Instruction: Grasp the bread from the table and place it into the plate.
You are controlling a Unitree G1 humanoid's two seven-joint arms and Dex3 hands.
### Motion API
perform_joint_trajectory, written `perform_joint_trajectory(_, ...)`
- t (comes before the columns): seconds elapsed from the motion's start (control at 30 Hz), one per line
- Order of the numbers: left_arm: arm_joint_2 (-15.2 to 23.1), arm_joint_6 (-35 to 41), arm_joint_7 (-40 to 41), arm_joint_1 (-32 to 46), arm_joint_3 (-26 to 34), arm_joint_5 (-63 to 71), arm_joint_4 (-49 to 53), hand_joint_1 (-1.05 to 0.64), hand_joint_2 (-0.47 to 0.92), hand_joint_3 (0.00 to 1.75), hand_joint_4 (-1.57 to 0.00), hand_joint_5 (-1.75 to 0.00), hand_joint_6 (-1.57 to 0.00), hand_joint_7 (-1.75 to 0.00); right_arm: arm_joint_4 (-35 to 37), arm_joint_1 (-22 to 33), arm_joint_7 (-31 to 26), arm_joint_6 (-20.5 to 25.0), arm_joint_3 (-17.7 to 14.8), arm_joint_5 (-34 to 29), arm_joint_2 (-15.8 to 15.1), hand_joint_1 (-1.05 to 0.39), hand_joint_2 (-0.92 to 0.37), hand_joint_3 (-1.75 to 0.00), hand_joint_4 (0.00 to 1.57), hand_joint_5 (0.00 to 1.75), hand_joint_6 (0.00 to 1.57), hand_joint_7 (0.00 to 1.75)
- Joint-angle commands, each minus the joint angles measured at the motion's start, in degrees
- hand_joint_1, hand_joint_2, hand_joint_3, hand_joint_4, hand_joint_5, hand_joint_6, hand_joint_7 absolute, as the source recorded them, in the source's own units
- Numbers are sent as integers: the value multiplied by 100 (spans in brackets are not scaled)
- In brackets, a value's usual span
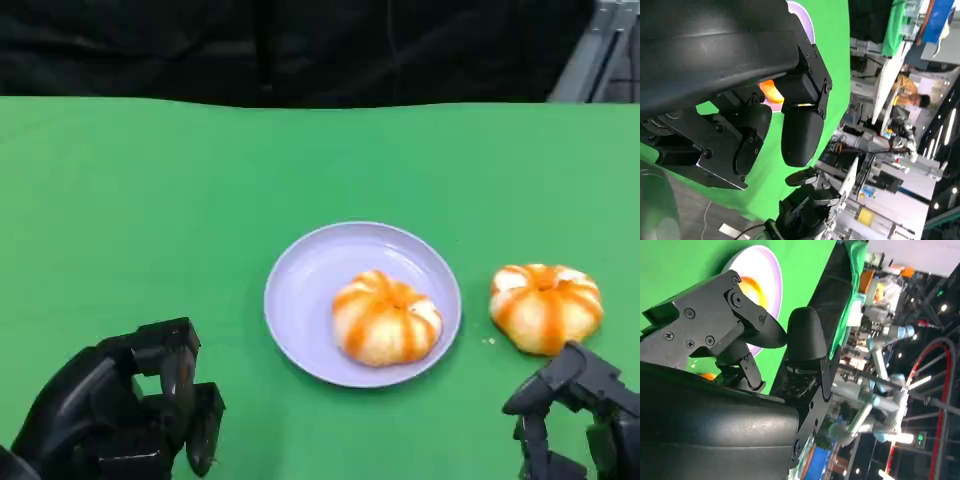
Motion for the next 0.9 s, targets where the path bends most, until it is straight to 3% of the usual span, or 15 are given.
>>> perform_joint_trajectory(0.03, 14, -279, 9, 133, 135, 48, 38, 18, 63, 156, -103, -175, -90, -175, 7, 35, 46, 40, -7, 146, -86, -11, -52, -121, 84, 175, 74, 153)
perform_joint_trajectory(0.17, -16, -476, 109, 212, 116, 203, 34, 24, 60, 163, -105, -175, -93, -175, 135, -25, 63, -107, -24, 160, -107, -11, -53, -121, 84, 175, 74, 152)
perform_joint_trajectory(0.9, -55, -493, 98, 187, 123, 130, 98, 25, 60, 164, -107, -175, -93, -175, 130, -23, 143, -107, -27, 249, -92, -9, -53, -121, 84, 175, 73, 152)
